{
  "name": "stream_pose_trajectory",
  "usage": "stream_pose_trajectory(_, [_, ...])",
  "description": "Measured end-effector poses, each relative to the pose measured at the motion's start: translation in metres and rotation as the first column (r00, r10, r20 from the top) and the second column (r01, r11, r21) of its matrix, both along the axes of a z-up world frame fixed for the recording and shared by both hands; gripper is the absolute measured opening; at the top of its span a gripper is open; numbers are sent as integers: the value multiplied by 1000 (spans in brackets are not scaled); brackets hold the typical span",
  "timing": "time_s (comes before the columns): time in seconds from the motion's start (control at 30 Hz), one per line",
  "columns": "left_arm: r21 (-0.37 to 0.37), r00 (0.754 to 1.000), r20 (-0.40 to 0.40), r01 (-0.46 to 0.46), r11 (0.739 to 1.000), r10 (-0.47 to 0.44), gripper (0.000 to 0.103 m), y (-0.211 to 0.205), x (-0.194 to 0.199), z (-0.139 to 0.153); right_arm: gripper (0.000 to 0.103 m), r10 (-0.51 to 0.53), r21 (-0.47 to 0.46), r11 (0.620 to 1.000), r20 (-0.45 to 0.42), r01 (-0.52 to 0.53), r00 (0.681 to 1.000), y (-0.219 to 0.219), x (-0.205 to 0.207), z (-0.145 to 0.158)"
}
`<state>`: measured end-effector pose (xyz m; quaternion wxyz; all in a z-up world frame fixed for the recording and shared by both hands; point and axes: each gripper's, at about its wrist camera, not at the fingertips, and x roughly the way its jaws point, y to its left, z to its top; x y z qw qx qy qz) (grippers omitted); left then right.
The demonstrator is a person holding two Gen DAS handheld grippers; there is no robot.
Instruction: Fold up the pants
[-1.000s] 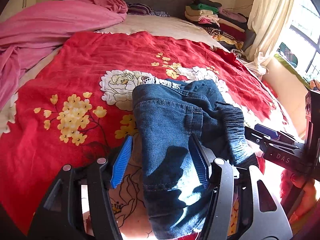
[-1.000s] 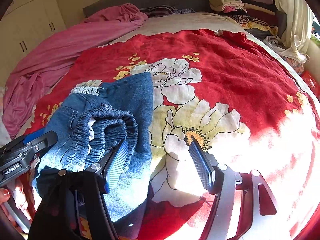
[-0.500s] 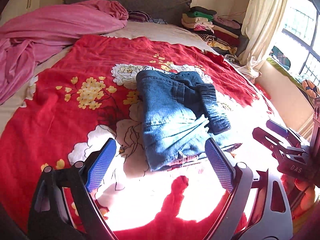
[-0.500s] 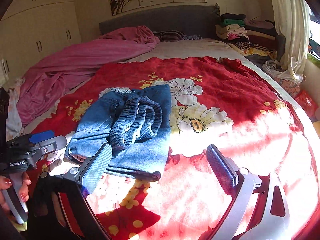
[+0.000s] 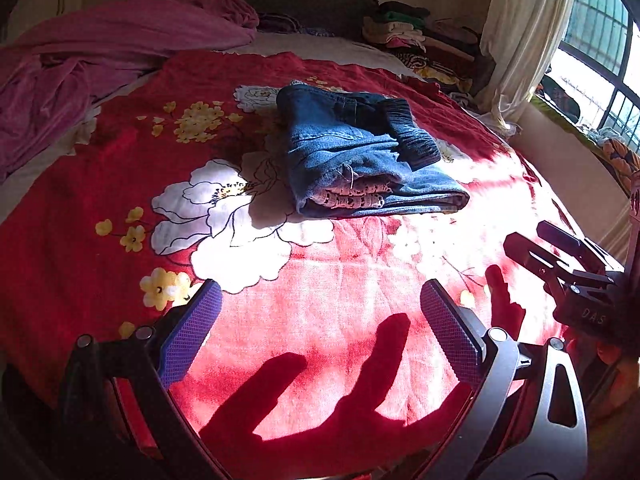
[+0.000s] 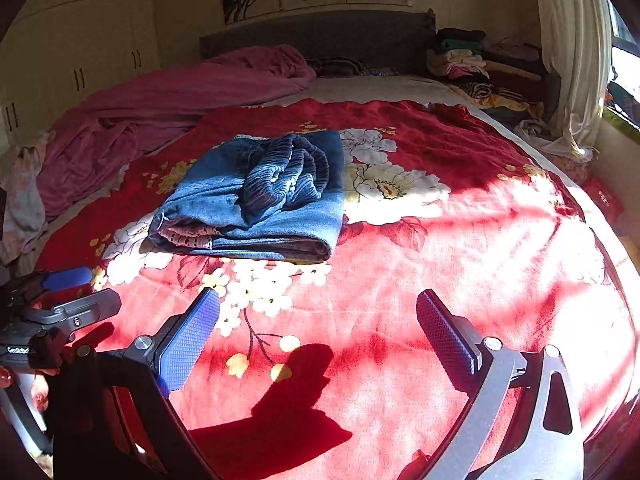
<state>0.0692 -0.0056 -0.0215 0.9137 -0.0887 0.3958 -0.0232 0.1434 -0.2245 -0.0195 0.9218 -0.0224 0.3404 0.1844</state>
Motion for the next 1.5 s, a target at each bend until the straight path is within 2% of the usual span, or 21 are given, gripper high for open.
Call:
stream_pose_trajectory(0.83, [19, 998, -4, -65, 998, 65, 93, 9, -3, 6, 98, -12, -7, 1000, -2, 12, 1000, -3, -11, 6])
stream_pose_trajectory(1.5, [8, 998, -2, -64, 998, 64, 93, 10, -5, 10, 98, -12, 0, 1000, 6, 12, 1000, -4, -14, 8])
